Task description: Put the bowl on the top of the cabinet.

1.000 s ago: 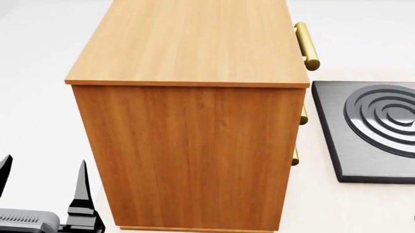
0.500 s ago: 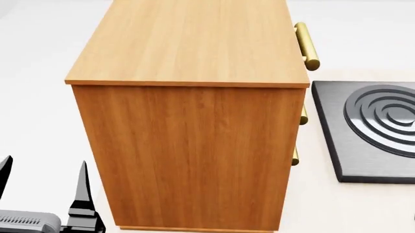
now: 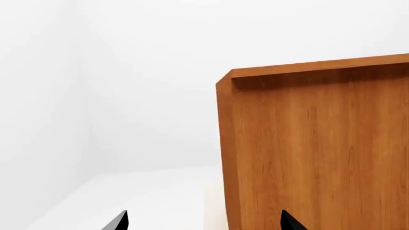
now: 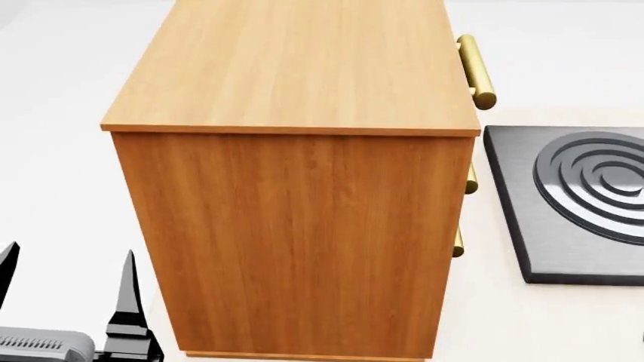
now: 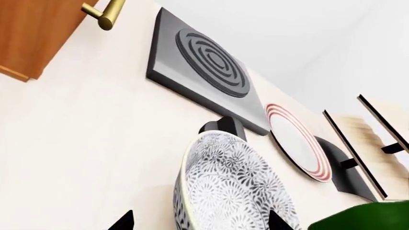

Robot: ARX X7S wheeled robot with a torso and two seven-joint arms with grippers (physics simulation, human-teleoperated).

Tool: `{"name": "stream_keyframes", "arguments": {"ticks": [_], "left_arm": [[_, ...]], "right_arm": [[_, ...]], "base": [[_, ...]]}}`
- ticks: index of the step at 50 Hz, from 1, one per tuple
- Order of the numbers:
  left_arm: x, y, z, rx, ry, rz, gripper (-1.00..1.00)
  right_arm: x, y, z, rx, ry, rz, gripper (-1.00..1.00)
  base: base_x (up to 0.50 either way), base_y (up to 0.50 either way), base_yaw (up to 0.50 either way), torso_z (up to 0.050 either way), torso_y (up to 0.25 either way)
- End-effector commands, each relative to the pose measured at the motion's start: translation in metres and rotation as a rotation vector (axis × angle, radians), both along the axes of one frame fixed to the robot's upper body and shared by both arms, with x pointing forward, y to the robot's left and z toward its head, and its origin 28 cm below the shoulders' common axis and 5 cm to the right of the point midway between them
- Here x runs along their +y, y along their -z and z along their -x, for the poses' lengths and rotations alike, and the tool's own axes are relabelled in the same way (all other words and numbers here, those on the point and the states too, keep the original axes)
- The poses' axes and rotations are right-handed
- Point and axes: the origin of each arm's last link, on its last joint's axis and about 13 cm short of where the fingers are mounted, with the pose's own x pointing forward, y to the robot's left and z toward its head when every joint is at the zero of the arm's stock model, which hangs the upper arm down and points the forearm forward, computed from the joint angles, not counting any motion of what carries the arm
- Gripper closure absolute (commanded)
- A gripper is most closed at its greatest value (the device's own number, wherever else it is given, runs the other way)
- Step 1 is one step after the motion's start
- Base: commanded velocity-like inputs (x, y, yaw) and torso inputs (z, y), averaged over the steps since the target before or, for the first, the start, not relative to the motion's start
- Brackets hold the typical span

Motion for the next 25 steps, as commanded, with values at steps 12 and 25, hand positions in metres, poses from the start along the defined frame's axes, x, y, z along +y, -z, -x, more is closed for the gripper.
{"name": "stream_keyframes", "arguments": {"ticks": [12, 25], "left_arm": [[-0.001, 0.000, 0.001, 0.000, 0.001, -0.001, -1.00], [-0.001, 0.000, 0.001, 0.000, 0.004, -0.004, -1.00]], "right_arm": [[-0.004, 0.006, -0.010, -0.001, 0.003, -0.005, -1.00], [-0.007, 0.015, -0.014, 0.011, 0.016, -0.025, -1.00]], "base": [[0.00, 0.00, 0.00, 0.000, 0.000], [0.00, 0.00, 0.00, 0.000, 0.000]]}}
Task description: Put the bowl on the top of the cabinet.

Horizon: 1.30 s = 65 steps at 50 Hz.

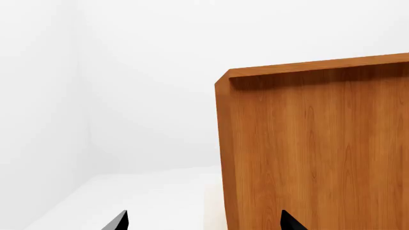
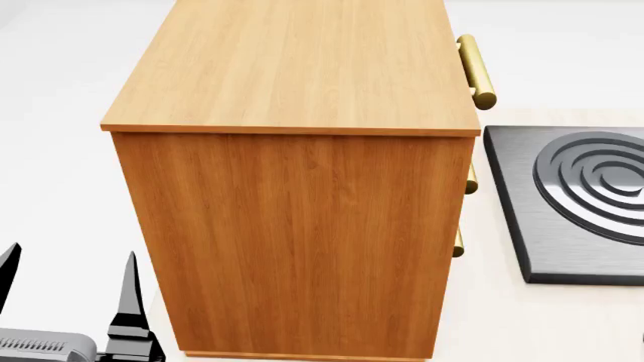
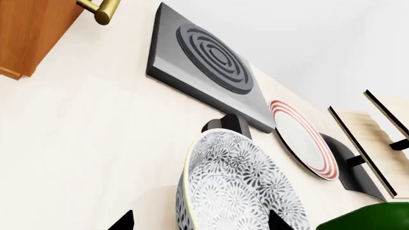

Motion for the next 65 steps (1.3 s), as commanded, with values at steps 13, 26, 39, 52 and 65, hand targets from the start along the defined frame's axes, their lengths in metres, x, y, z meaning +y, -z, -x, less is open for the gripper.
{"name": "stream_keyframes", "arguments": {"ticks": [13, 26, 39, 52, 65], "left_arm": [[-0.001, 0.000, 0.000, -0.001, 0.001, -0.004, -1.00], [-0.001, 0.000, 0.000, 0.000, 0.001, -0.006, -1.00], [-0.001, 0.000, -0.001, 0.002, 0.003, -0.007, -1.00], [-0.001, 0.000, 0.000, 0.001, 0.002, -0.008, -1.00], [-0.001, -0.001, 0.000, 0.001, 0.002, -0.008, -1.00]], "right_arm": [[-0.005, 0.008, -0.004, 0.012, 0.024, -0.016, -1.00], [-0.006, 0.010, -0.006, 0.007, 0.015, -0.013, -1.00], [-0.006, 0.012, -0.014, 0.009, 0.011, -0.001, -1.00], [-0.008, 0.016, -0.016, 0.012, 0.024, -0.003, -1.00], [-0.010, 0.018, -0.016, 0.015, 0.029, -0.004, -1.00]], "base": [[0.00, 0.00, 0.00, 0.000, 0.000], [0.00, 0.00, 0.00, 0.000, 0.000], [0.00, 0.00, 0.00, 0.000, 0.000], [0.00, 0.00, 0.00, 0.000, 0.000], [0.00, 0.00, 0.00, 0.000, 0.000]]}}
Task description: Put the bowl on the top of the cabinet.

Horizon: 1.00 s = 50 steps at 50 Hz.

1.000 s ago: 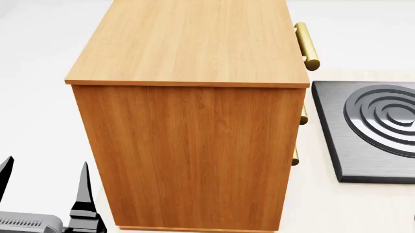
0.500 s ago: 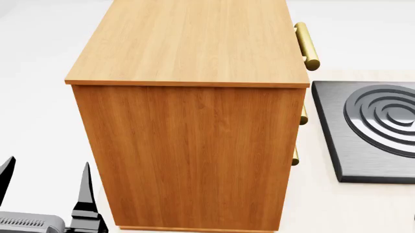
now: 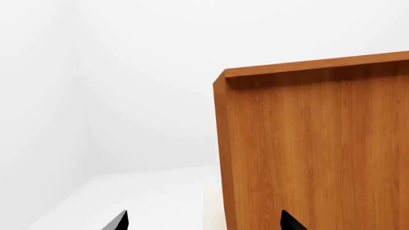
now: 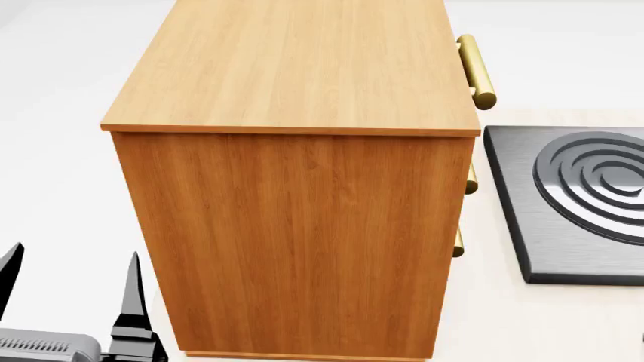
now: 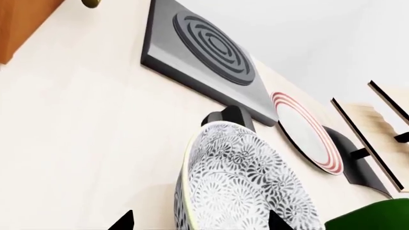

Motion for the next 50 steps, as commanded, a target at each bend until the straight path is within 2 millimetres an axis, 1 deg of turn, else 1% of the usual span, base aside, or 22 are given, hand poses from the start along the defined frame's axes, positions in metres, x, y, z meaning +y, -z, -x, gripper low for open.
{"name": "stream_keyframes", "arguments": {"ticks": [1, 12, 15, 50], "left_arm": [[-0.0002, -0.0007, 0.0003, 0.000, 0.000, -0.001, -1.00], [-0.0001, -0.0002, 0.0001, -0.001, 0.000, -0.001, -1.00], [-0.0001, -0.0007, 0.0002, -0.001, -0.001, 0.000, -1.00], [-0.0002, 0.0000, 0.0008, 0.000, -0.002, 0.000, -1.00]], "right_arm": [[-0.0014, 0.0028, -0.0013, 0.002, 0.004, 0.001, -1.00], [-0.0042, 0.0059, -0.0030, 0.000, 0.009, 0.011, -1.00], [-0.0050, 0.0041, -0.0023, -0.003, 0.016, 0.012, -1.00], [-0.0062, 0.0078, -0.0067, 0.003, 0.014, 0.018, -1.00]], "base": [[0.00, 0.00, 0.00, 0.000, 0.000], [0.00, 0.00, 0.00, 0.000, 0.000], [0.00, 0.00, 0.00, 0.000, 0.000], [0.00, 0.00, 0.00, 0.000, 0.000]]}}
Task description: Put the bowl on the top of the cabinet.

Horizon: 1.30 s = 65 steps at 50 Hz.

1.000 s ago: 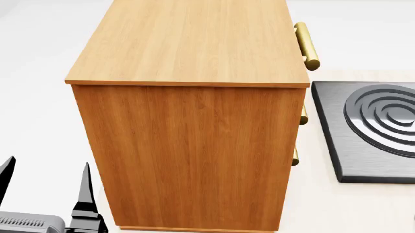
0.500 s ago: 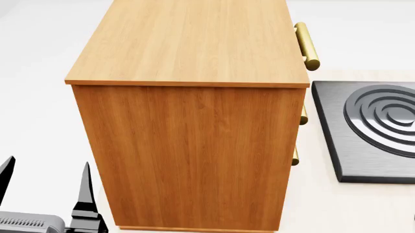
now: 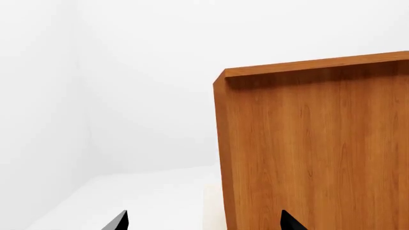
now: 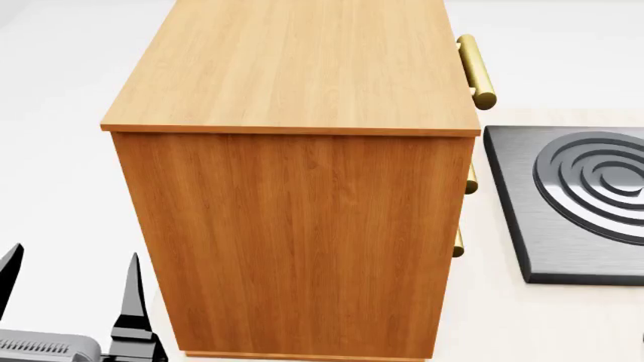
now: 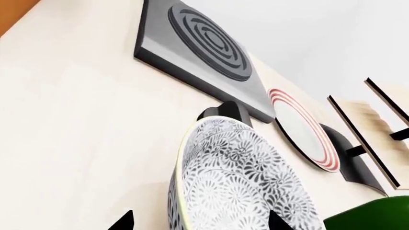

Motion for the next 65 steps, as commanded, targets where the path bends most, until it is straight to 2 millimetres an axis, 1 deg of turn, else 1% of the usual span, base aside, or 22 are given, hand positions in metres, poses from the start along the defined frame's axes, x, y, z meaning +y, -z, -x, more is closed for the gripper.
{"name": "stream_keyframes", "arguments": {"ticks": [1, 21, 65], "left_arm": [[0.000, 0.000, 0.000, 0.000, 0.000, 0.001, -1.00], [0.000, 0.000, 0.000, 0.000, 0.001, 0.001, -1.00], [0.000, 0.001, 0.000, 0.003, -0.002, 0.001, -1.00]], "right_arm": [[0.000, 0.000, -0.002, 0.000, 0.000, 0.004, -1.00], [-0.001, 0.000, -0.006, -0.005, 0.001, 0.000, -1.00], [-0.003, 0.011, -0.012, 0.014, 0.009, -0.017, -1.00]], "base": [[0.00, 0.00, 0.00, 0.000, 0.000], [0.00, 0.00, 0.00, 0.000, 0.000], [0.00, 0.00, 0.00, 0.000, 0.000]]}}
